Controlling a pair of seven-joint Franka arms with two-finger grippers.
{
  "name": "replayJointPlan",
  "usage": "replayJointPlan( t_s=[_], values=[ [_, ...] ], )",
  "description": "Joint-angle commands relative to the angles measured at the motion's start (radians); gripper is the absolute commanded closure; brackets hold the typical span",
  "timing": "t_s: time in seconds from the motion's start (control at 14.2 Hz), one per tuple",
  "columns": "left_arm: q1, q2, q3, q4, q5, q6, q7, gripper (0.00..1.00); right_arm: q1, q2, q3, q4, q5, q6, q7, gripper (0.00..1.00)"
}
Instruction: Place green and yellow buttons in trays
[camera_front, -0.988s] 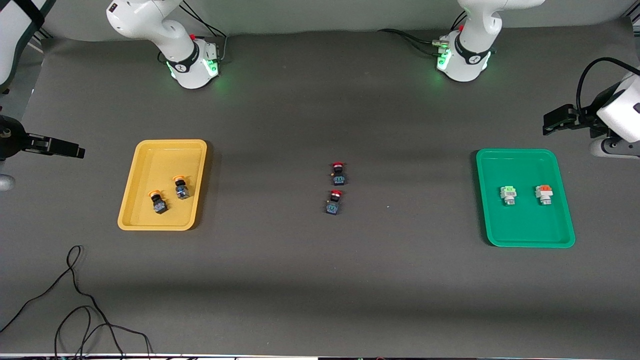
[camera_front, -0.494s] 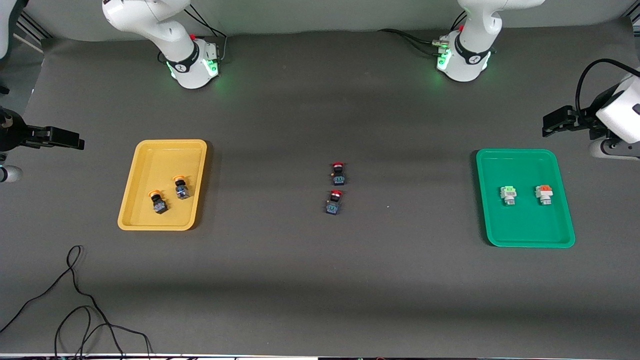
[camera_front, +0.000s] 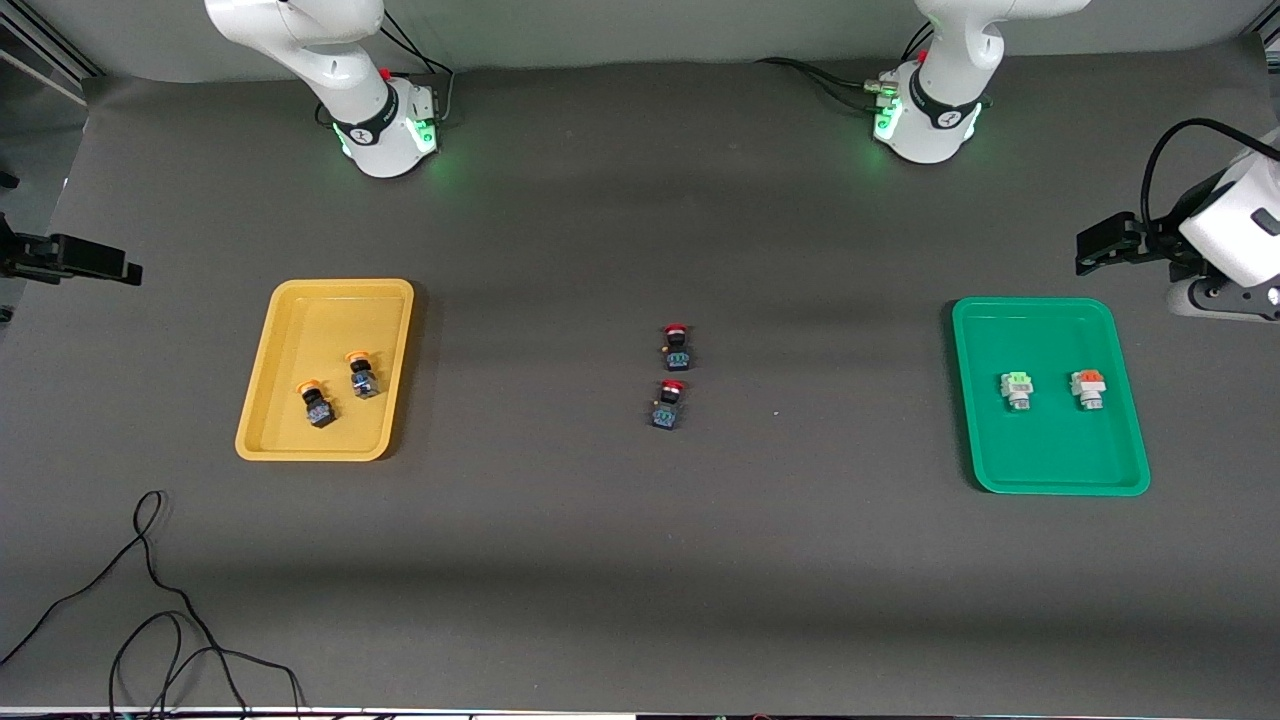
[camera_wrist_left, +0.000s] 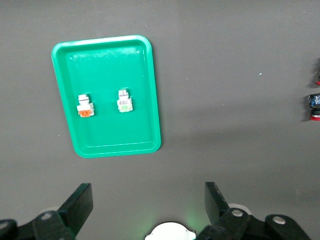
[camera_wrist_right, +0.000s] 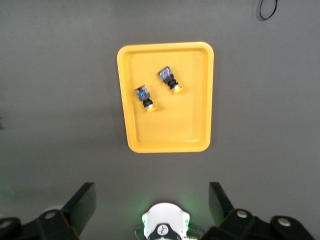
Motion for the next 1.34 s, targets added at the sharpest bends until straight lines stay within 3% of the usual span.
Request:
replayJointPlan(
  t_s=[0.0, 0.28, 0.42, 1.27],
  values=[
    [-0.008, -0.024, 0.006, -0.024, -0.012, 0.015, 0.003, 0.0, -0.009, -0.129, 0.026, -0.162, -0.02, 0.101, 0.023, 0.0],
    [-0.008, -0.021, 0.007, -0.024, -0.012, 0.007, 0.003, 0.0, -0.003, -0.191, 0.02, -0.21, -0.025, 0.143, 0.024, 0.0],
    [-0.006, -0.02, 0.007, -0.024, -0.012, 0.006, 0.003, 0.0, -0.015, -0.191, 0.02, -0.201, -0.067, 0.143, 0.023, 0.0],
    [-0.006, -0.017, 0.007, -0.024, -0.01, 0.004, 0.003, 0.0, -0.014, -0.189, 0.031, -0.209, -0.029, 0.143, 0.032, 0.0]
  ],
)
